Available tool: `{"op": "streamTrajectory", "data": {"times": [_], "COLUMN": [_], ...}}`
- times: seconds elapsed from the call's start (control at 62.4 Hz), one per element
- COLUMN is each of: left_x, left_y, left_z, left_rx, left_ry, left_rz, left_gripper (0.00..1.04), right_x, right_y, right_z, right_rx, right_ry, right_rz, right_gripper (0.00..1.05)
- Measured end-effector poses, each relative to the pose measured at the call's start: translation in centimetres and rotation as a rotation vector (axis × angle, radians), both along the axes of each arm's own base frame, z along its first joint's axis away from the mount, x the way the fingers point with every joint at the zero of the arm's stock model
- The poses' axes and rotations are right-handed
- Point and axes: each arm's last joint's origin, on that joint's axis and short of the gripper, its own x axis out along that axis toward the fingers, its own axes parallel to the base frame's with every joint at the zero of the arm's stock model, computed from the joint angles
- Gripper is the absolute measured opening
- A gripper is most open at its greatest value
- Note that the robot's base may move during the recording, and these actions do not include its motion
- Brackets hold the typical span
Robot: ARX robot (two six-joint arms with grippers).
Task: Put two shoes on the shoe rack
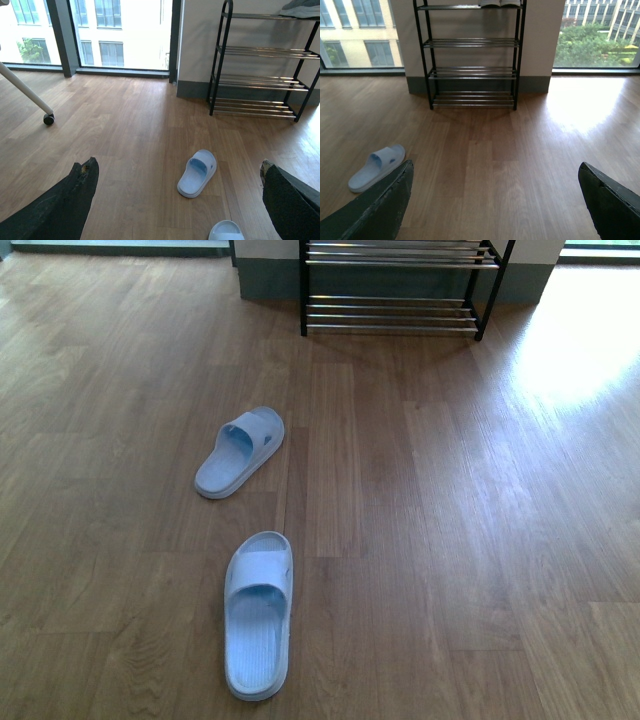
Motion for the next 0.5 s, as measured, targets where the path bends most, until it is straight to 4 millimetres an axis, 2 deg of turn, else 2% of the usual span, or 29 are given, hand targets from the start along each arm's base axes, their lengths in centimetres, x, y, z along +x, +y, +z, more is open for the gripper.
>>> {"op": "streamTrajectory", "data": {"times": [0.048,0.112,0.16,0.224,0.384,0.448,0.497], "left_x": [0.0,0.2,0.8,1.9,6.6,9.0,12.0], "left_y": [-0.1,-0.2,0.1,0.5,0.4,0.2,-0.1], "left_z": [0.0,0.0,-0.4,-0.6,-0.2,-0.6,-1.7], "left_rx": [-0.062,-0.081,-0.123,-0.163,-0.199,-0.168,-0.131], "left_ry": [0.151,0.433,0.542,0.602,0.643,0.669,0.733], "left_rz": [0.132,0.382,0.499,0.569,0.509,0.487,0.410], "left_gripper": [0.95,0.95,0.95,0.95,0.95,0.95,0.95], "right_x": [0.0,0.0,0.0,0.0,0.0,0.0,0.0], "right_y": [0.0,0.0,0.0,0.0,0.0,0.0,0.0], "right_z": [0.0,0.0,0.0,0.0,0.0,0.0,0.0], "right_rx": [0.000,0.000,0.000,0.000,0.000,0.000,0.000], "right_ry": [0.000,0.000,0.000,0.000,0.000,0.000,0.000], "right_rz": [0.000,-0.001,0.000,-0.003,-0.002,-0.001,-0.002], "right_gripper": [0.95,0.95,0.95,0.95,0.95,0.95,0.95]}}
